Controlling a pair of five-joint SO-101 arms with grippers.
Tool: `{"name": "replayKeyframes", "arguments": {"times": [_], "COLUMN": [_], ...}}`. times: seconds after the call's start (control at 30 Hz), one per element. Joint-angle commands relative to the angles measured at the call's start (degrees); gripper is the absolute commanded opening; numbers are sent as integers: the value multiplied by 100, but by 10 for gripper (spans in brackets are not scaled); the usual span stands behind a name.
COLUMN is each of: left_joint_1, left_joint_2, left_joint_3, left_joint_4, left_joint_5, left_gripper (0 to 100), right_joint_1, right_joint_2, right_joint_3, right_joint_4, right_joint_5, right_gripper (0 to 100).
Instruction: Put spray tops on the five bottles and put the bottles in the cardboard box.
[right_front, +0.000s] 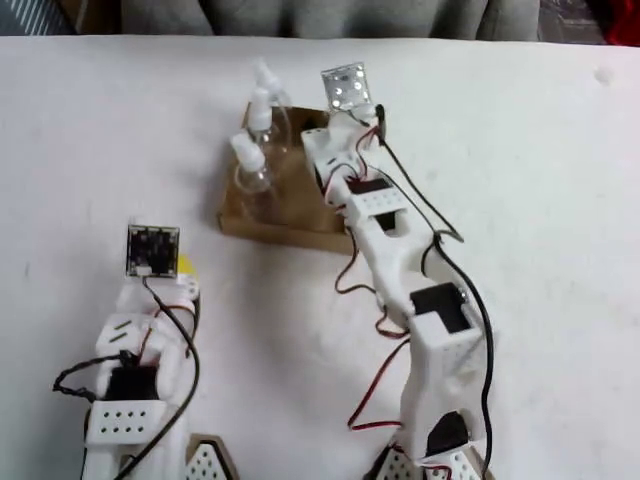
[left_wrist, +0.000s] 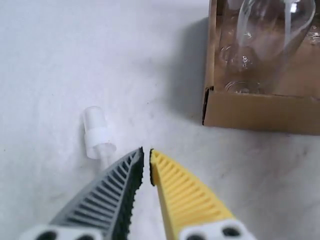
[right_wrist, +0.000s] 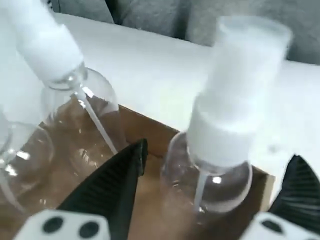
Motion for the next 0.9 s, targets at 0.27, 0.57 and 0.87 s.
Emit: {"name": "replayKeyframes", "arguments": {"times": [0.27,0.57,0.87], "left_joint_1": [40,40,40], "left_joint_2": [48,48,48], "left_joint_3": [-26,-26,-26], "left_joint_4": [-185,-185,-176], "left_joint_5": [-35,-35,-35], "left_gripper": [20,20,20], "right_joint_1": [13,4,303], "right_joint_2": [-1473,-3090,-5490], "right_joint_3": [853,2101,3666], "right_joint_4": [4,31,1209], "right_joint_5": [18,70,79], "right_gripper": [362,362,362]}}
